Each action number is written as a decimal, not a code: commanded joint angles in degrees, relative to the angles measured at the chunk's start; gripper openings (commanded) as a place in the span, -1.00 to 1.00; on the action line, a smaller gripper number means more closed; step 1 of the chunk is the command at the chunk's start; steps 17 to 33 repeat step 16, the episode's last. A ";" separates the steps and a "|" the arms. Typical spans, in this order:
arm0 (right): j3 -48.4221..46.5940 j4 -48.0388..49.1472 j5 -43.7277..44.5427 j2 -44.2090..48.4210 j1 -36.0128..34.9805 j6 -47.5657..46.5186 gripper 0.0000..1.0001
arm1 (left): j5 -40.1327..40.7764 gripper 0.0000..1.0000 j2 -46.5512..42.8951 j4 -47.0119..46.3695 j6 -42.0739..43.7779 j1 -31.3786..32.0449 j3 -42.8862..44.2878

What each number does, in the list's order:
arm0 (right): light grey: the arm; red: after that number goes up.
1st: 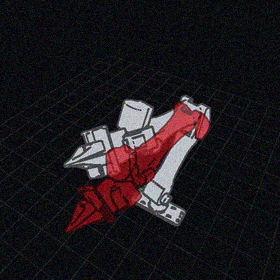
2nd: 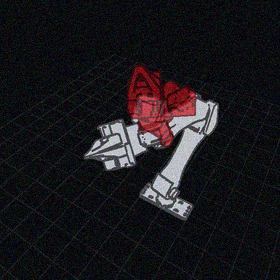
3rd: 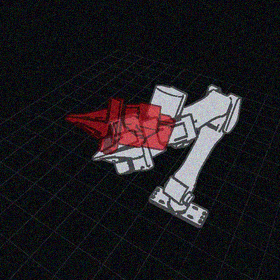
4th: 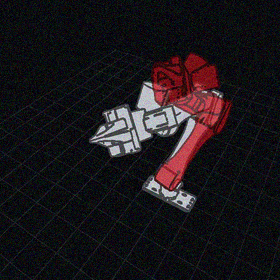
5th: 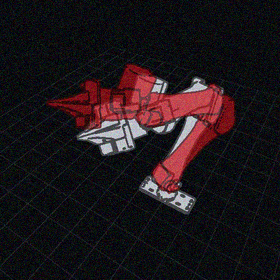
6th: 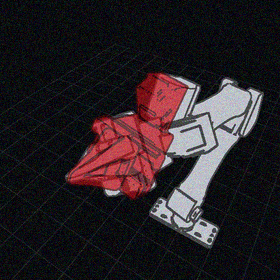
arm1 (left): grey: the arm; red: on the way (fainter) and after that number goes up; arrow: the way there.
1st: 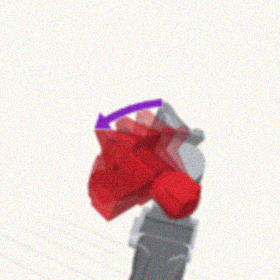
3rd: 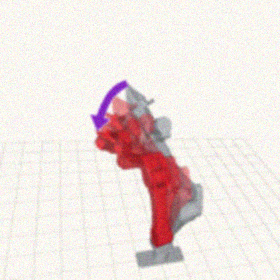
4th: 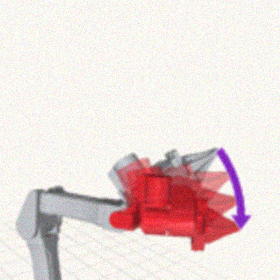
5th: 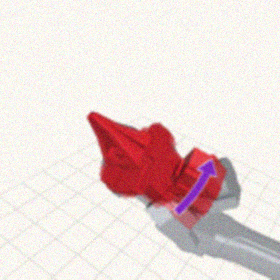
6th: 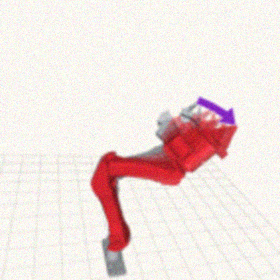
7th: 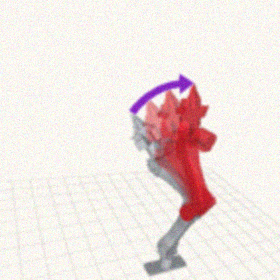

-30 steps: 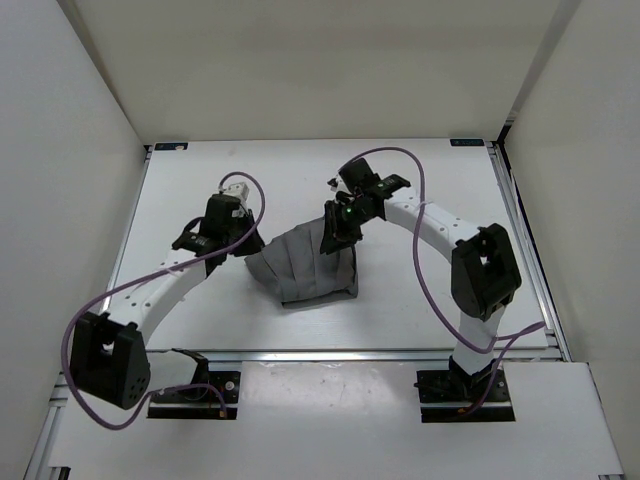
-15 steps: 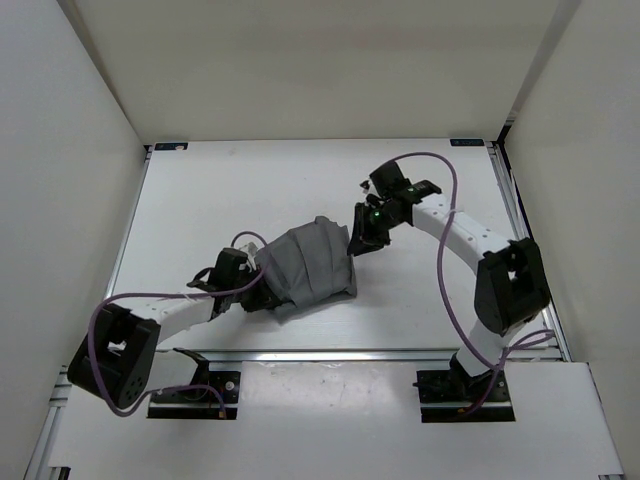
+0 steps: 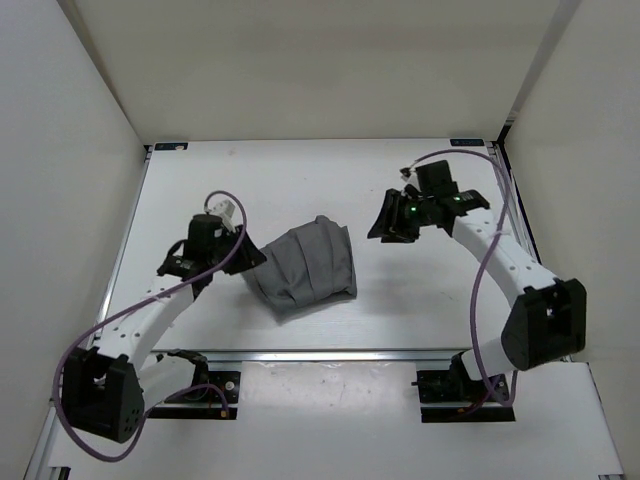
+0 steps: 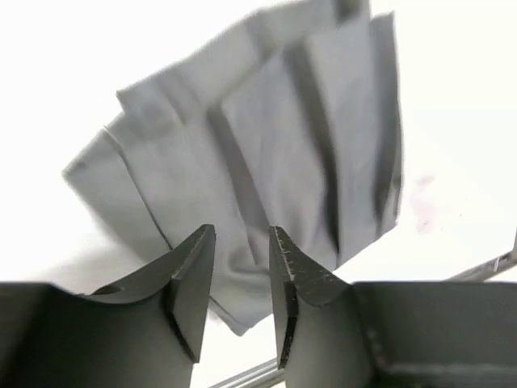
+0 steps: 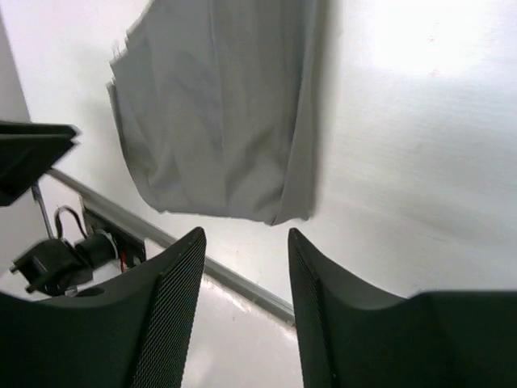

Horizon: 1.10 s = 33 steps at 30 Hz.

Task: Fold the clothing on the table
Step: Fold the skirt

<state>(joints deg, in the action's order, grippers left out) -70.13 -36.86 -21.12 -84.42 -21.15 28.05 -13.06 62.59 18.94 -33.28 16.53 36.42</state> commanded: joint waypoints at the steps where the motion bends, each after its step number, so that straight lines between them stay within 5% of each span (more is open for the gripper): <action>1: 4.45 4.42 -3.39 5.13 6.01 -0.37 0.03 | 1.12 -0.14 -3.08 14.69 7.78 -4.82 6.89; 10: 14.84 8.04 -9.55 12.09 15.60 -0.01 0.04 | 2.34 -0.17 -14.33 23.52 9.46 -8.27 2.43; 13: 14.41 7.24 -9.55 11.48 15.79 -0.37 0.04 | 0.41 -0.34 -13.72 23.69 9.46 -8.98 0.49; 33: 14.58 7.94 -9.90 11.64 14.74 0.24 0.04 | 0.49 -0.29 -14.77 23.51 9.90 -9.07 -0.65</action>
